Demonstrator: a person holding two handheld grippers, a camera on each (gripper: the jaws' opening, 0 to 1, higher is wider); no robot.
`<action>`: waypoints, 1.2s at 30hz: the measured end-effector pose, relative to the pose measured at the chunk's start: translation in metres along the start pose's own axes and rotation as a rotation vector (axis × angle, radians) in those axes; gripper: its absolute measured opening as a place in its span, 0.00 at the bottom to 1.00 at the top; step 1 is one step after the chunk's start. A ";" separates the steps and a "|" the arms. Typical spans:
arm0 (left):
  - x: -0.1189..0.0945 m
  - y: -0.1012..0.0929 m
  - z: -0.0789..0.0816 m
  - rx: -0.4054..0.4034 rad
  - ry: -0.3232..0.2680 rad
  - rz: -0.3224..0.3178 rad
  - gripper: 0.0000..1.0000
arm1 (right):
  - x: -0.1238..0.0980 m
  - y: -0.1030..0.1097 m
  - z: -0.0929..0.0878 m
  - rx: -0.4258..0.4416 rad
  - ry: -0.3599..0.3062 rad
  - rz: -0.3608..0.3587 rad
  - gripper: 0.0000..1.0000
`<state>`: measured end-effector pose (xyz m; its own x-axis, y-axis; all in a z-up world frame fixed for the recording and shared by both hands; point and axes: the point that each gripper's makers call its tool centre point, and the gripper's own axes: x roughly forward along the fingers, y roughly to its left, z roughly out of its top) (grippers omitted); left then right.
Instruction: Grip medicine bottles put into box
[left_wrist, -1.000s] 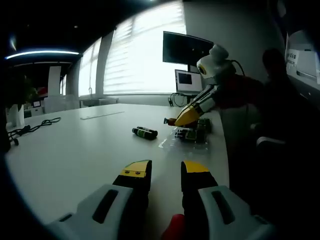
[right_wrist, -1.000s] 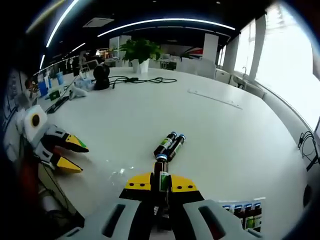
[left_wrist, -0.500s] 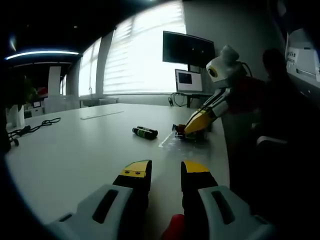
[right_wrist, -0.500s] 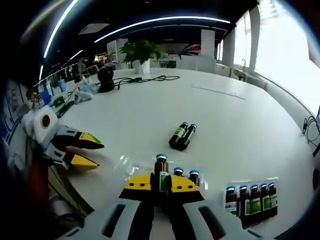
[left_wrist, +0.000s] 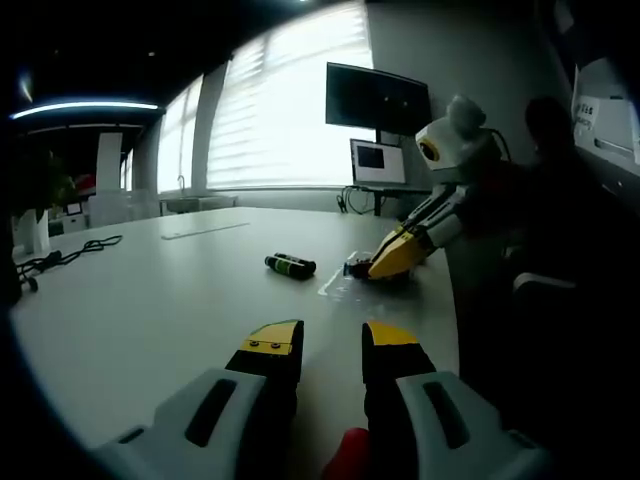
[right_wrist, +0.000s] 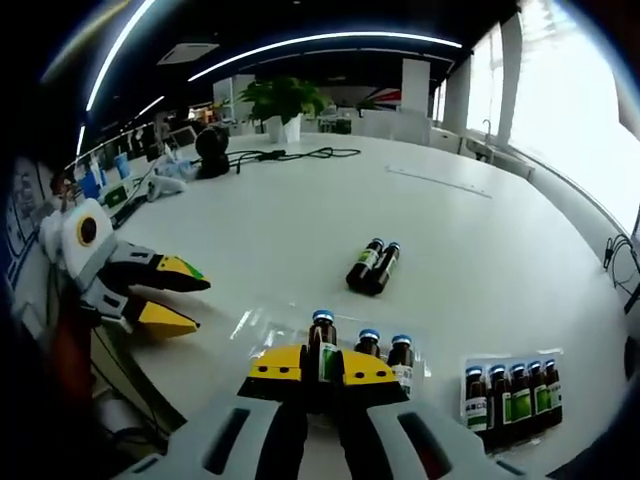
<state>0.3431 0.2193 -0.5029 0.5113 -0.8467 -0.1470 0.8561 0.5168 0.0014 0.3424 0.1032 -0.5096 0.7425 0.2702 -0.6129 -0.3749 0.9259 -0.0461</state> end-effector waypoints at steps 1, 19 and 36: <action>0.000 0.000 0.000 0.001 0.001 0.001 0.18 | 0.000 0.000 0.001 -0.005 -0.003 -0.005 0.07; 0.000 0.001 -0.001 0.004 0.007 0.005 0.18 | -0.010 -0.008 0.007 -0.031 -0.020 0.000 0.05; 0.001 0.001 -0.002 0.003 0.009 0.007 0.18 | -0.009 -0.002 -0.001 -0.036 0.040 0.037 0.01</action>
<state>0.3445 0.2196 -0.5045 0.5166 -0.8419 -0.1556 0.8528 0.5223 0.0056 0.3362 0.0989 -0.5049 0.7049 0.2928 -0.6461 -0.4223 0.9050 -0.0506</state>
